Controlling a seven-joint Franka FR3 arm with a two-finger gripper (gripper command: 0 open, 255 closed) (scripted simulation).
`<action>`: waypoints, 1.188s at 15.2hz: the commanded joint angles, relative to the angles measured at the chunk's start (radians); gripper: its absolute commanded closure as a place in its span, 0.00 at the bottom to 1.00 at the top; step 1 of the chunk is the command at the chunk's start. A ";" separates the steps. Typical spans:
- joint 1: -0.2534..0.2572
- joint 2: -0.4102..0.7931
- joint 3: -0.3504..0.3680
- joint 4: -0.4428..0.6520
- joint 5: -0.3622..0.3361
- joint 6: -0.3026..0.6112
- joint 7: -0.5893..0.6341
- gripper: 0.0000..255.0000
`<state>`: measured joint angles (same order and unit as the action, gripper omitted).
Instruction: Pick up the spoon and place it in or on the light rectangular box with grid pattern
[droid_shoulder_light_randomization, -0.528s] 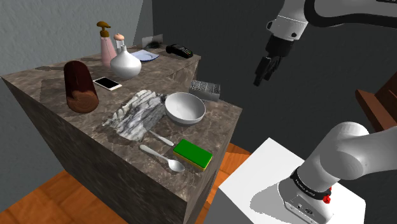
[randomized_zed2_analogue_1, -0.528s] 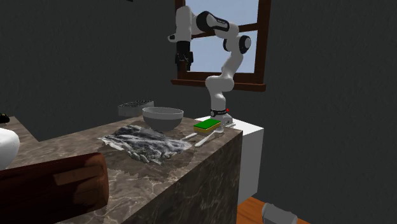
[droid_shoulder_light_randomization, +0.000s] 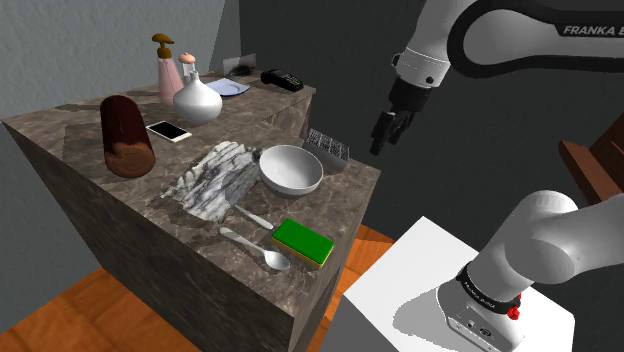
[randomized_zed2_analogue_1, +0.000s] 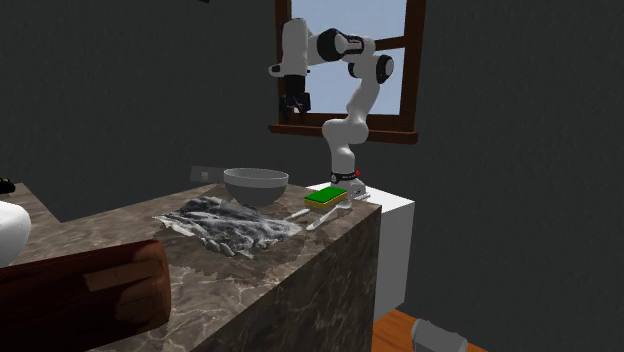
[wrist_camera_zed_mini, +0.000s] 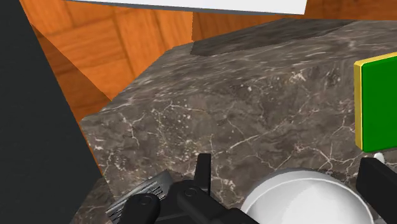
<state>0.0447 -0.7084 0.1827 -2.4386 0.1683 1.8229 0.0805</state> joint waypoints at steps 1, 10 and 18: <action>0.015 0.016 0.036 -0.020 0.024 0.052 0.032 0.00; 0.056 0.205 0.218 -0.026 0.085 0.320 0.188 0.00; 0.038 0.457 0.397 0.061 0.009 0.542 0.379 0.00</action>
<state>0.0863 -0.2891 0.5511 -2.3970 0.1978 2.3386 0.4226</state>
